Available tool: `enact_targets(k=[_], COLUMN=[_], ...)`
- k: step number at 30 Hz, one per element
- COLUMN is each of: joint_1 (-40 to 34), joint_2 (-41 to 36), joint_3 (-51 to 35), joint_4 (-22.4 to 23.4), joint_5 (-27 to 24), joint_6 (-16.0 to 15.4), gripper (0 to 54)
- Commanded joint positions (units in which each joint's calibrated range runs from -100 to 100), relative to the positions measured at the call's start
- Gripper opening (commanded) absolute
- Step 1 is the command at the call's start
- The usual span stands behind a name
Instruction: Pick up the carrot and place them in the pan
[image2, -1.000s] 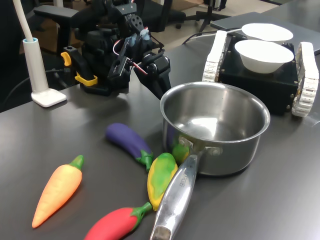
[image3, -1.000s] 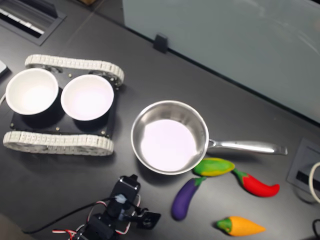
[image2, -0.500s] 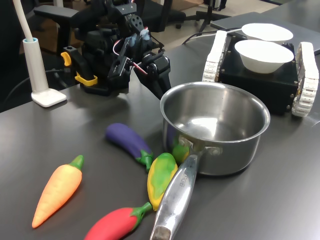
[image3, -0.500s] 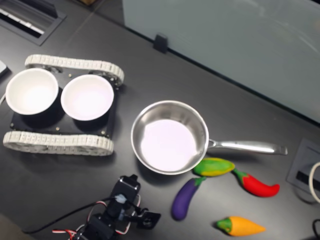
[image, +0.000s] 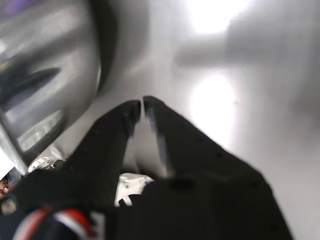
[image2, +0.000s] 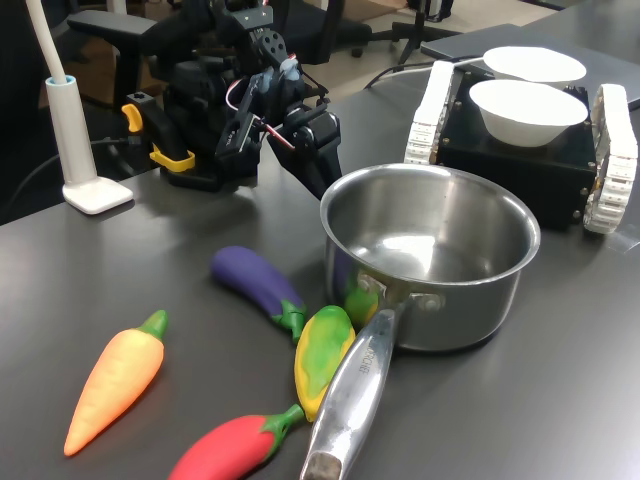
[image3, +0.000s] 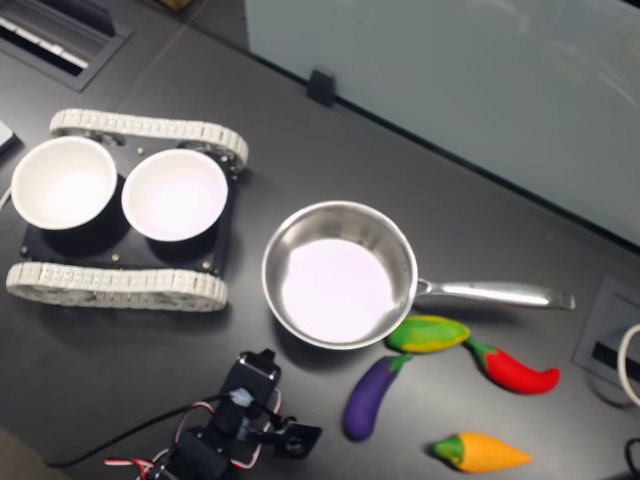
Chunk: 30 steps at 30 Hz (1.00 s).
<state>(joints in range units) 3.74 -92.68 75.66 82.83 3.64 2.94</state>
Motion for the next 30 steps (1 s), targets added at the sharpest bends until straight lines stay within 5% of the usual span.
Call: enact_targets(k=[1,30], joint_1=[1.5,12.7], joint_2=[6.4,16.4], joint_3=[-6.7,-27.3], joint_4=[-3.3,6.8], joint_5=[0.5,2.8], joint_6=[-0.3,-3.2], gripper=[0.2,0.2])
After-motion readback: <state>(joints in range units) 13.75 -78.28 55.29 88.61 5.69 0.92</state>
